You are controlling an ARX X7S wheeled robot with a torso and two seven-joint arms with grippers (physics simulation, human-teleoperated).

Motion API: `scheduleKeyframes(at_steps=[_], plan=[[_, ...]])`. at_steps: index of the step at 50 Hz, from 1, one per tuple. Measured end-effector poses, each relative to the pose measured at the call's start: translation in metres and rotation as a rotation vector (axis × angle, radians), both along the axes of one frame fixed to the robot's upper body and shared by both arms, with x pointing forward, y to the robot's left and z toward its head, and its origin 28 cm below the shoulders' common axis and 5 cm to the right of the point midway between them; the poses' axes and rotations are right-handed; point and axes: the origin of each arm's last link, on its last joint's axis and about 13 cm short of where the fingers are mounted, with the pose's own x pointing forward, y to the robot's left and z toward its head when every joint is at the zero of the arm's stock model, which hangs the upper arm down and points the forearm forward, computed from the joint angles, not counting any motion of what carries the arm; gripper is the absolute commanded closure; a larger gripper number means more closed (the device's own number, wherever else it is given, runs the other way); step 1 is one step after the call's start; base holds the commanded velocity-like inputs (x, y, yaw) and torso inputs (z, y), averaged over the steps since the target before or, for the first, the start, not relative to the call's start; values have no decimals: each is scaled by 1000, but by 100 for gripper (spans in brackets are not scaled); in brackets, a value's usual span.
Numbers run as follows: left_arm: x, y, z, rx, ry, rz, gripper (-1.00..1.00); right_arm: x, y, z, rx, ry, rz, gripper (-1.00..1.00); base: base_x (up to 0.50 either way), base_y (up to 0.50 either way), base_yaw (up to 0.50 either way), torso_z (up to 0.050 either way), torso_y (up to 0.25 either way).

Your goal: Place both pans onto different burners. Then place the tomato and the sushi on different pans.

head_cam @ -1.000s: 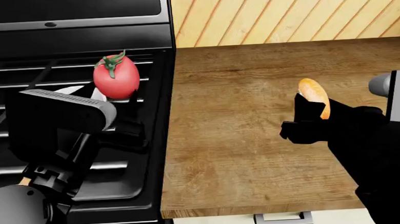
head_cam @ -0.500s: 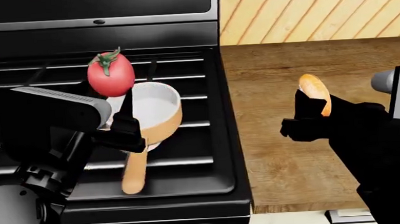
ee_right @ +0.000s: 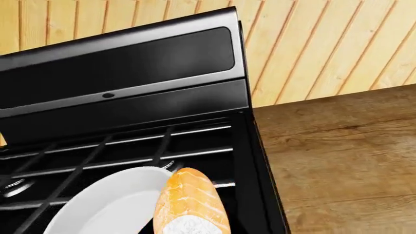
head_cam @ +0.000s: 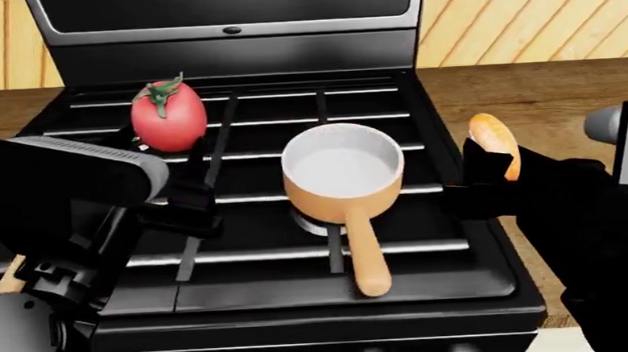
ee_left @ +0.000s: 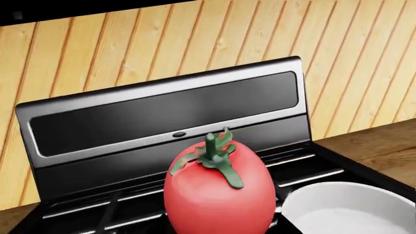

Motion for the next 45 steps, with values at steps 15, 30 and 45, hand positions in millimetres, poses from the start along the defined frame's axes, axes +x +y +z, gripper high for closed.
scheduleKeyframes(at_steps=[15,30,45], plan=[[-1,2,2,1,-6,8,100,0,0,1,-3,-2,1,100,0,500,0,0,0],[0,4,16,27,-25,19,100,2,2,10,-34,-5,-2,100,0,203,0,0,0],[3,9,43,83,-48,41,100,7,1,33,-116,-20,-33,100,249,0,0,0,1]])
